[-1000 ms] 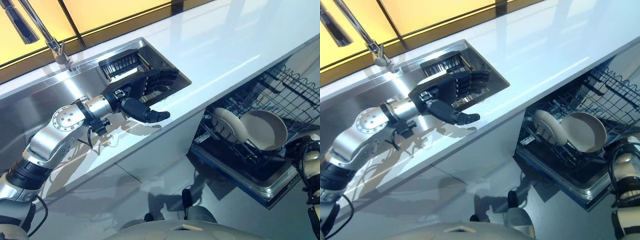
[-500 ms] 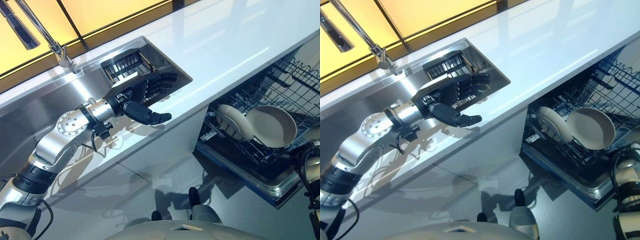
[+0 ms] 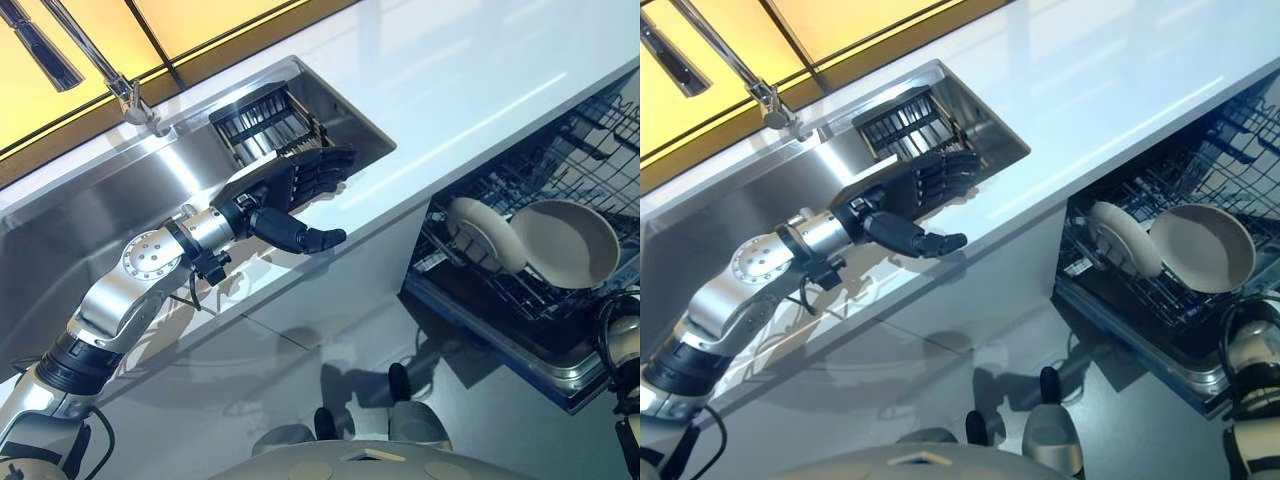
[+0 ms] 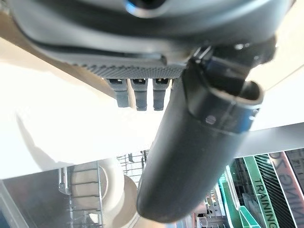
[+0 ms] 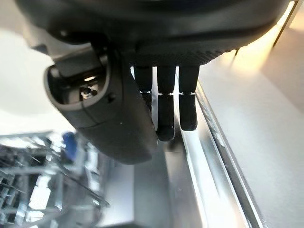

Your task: Pick up plates and place into dishwasher.

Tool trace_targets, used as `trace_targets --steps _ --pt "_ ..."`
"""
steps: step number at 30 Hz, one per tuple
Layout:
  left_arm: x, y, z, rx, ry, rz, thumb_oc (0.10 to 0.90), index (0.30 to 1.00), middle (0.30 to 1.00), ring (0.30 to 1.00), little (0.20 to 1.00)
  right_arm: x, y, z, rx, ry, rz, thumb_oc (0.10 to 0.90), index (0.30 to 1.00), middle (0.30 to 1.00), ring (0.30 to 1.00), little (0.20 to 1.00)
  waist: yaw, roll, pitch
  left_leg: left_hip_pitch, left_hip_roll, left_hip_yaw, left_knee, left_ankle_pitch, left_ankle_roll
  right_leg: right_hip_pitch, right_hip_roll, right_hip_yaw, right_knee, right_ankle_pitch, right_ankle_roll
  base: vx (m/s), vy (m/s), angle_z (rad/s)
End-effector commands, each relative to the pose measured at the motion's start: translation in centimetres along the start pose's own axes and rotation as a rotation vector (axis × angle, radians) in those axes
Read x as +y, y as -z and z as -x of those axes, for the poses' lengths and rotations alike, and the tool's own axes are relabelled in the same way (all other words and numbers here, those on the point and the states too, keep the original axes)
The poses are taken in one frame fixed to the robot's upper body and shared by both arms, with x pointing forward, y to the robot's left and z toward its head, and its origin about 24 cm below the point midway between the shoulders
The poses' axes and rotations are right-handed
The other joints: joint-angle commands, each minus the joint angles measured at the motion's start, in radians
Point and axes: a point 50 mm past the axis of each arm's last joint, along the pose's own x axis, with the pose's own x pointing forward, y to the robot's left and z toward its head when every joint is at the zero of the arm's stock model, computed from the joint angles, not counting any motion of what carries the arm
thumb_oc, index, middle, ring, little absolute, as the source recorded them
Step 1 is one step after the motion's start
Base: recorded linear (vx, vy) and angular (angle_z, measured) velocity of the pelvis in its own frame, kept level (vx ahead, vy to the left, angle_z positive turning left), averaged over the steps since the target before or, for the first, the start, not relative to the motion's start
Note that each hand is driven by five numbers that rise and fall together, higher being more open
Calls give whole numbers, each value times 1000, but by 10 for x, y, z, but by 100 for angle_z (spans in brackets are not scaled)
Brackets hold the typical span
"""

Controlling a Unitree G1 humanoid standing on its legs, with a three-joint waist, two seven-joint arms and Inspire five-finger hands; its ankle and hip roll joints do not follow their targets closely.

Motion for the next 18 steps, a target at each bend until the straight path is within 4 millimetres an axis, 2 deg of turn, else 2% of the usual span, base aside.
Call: trace_targets --steps 1,9,11,13,16,17,18 --pt "-1 -50 -6 -263 9 -115 800 900 900 900 900 -30 -25 1 -75 102 117 100 300 300 300 200 21 -11 -28 -127 -28 -84 59 47 13 54 -29 -22 113 -121 26 -15 14 10" --pt "-4 -54 -8 -287 3 -125 800 900 900 900 900 -21 -40 2 -78 46 212 100 300 300 300 200 31 7 -1 -135 -40 -102 42 59 16 48 -36 -25 113 -122 27 -29 0 5" --pt "-4 -57 -9 -294 -1 -135 800 900 900 900 900 -15 -52 4 -101 18 212 100 300 300 300 200 42 9 11 -137 -42 -111 32 66 18 49 -39 -32 107 -118 26 -47 -34 8" --pt "-3 -57 -9 -293 -3 -136 800 900 900 900 900 -15 -56 5 -112 19 209 100 300 300 300 200 44 8 13 -137 -44 -114 30 67 19 49 -39 -33 106 -117 26 -23 -27 9" --pt "0 -59 -9 -300 -13 -155 800 900 900 900 900 -21 -83 12 -207 64 118 100 300 300 300 200 56 6 30 -147 -51 -136 21 72 23 40 -36 -35 105 -116 20 -66 -39 5" --pt "0 -59 -9 -300 -13 -155 800 900 900 900 900 -21 -83 12 -207 64 118 100 300 300 300 200 56 6 30 -147 -51 -136 21 72 23 40 -36 -35 105 -116 20 -59 -31 -1" --pt "1 -59 -8 -304 -18 -160 800 900 900 900 900 -27 -96 16 -263 102 62 100 300 300 300 200 60 4 36 -152 -52 -142 21 73 25 35 -32 -35 107 -117 16 -31 -29 -1"
